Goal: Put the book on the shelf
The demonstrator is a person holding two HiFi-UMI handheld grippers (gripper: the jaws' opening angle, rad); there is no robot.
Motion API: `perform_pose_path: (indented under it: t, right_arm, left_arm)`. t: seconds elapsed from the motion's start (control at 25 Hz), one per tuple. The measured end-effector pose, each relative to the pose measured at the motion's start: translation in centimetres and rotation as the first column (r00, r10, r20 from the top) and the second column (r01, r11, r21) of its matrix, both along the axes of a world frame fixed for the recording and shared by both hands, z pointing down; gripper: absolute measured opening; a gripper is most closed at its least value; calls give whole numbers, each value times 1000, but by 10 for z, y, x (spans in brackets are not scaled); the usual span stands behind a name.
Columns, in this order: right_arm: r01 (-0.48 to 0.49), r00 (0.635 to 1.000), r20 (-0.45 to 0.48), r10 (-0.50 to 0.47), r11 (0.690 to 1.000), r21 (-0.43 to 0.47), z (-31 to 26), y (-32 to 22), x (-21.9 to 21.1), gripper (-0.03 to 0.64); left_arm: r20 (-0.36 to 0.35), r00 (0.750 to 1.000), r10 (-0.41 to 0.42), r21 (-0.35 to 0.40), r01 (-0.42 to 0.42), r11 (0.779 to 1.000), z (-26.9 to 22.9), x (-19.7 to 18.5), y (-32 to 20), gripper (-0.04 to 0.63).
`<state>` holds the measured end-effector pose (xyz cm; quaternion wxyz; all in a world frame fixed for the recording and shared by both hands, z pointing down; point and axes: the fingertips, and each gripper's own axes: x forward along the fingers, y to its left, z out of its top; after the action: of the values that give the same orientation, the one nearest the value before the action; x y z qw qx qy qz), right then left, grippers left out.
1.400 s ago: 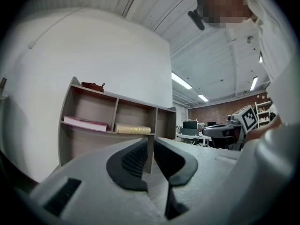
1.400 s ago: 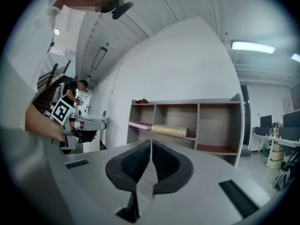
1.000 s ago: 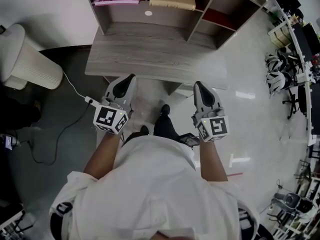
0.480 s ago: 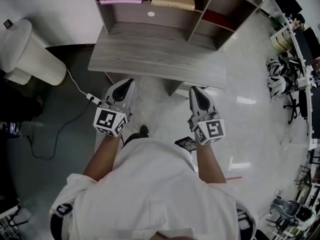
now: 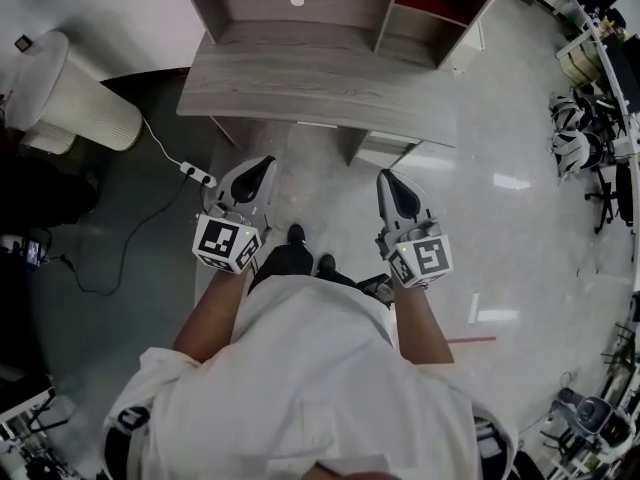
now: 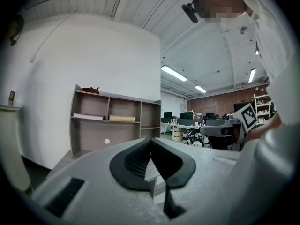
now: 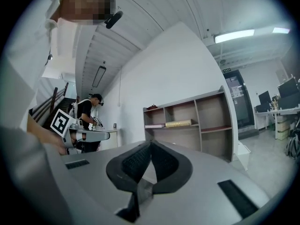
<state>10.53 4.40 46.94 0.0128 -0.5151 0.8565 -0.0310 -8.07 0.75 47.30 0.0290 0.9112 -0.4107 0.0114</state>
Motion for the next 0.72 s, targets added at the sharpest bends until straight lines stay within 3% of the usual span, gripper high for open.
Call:
perform_pose_path:
  t: [0.16, 0.28, 0.48, 0.6, 0.72]
  right_arm:
    - [-24, 999, 22, 24, 1000, -17, 16, 17, 8, 14]
    - [-34, 999, 32, 35, 999, -24, 16, 29, 9, 15]
    - [-79, 996, 35, 79, 997, -10, -1, 34, 20, 15]
    - [-116, 993, 12, 115, 993, 9, -8, 43, 30, 15]
    - [-147, 989, 17, 148, 989, -19, 1, 45, 32, 15]
  left_arm:
    - [8, 999, -45, 17, 45, 999, 1, -8, 14, 17]
    - [16, 999, -34, 12, 34, 999, 0, -11, 20, 17]
    - [-89, 996, 15, 33, -12, 999, -24, -8, 21, 17]
    - [-80, 996, 26, 64, -21, 998, -32, -8, 30, 17]
    - [-79, 997, 27, 41, -24, 999, -23, -14, 30, 17]
